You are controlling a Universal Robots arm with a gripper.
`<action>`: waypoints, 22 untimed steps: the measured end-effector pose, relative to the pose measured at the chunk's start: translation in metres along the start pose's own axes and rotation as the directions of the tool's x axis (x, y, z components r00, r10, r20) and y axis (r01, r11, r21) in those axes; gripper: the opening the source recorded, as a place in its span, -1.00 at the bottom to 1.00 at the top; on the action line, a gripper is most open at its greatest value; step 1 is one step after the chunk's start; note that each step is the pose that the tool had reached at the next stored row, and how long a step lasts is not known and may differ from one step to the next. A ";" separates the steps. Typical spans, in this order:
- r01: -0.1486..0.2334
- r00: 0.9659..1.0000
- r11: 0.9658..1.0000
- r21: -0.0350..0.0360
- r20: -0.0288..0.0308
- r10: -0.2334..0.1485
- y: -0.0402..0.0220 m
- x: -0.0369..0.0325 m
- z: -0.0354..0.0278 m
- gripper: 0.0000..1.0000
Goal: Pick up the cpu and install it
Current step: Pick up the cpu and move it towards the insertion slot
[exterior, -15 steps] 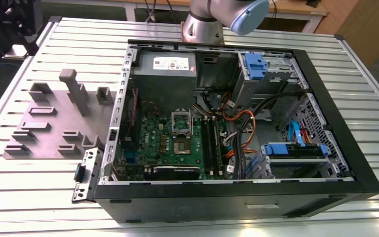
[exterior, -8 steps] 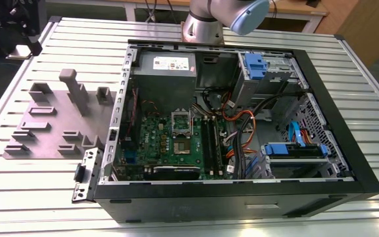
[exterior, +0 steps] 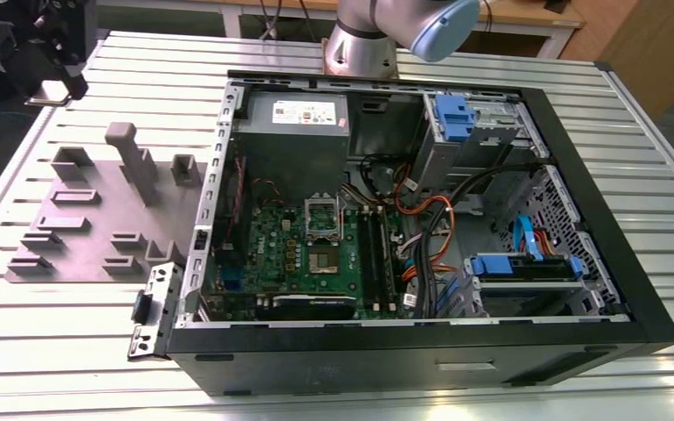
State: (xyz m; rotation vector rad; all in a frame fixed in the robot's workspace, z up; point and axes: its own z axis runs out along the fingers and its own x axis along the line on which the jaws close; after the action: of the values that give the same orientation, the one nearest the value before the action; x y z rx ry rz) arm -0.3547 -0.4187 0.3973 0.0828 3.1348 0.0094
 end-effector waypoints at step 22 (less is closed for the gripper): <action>0.000 1.000 1.000 0.000 -0.001 0.000 -0.0036 -0.0165 0.0008 -0.06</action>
State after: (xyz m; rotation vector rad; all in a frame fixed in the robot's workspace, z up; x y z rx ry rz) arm -0.3383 -0.4232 0.3965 0.0829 3.1356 0.0092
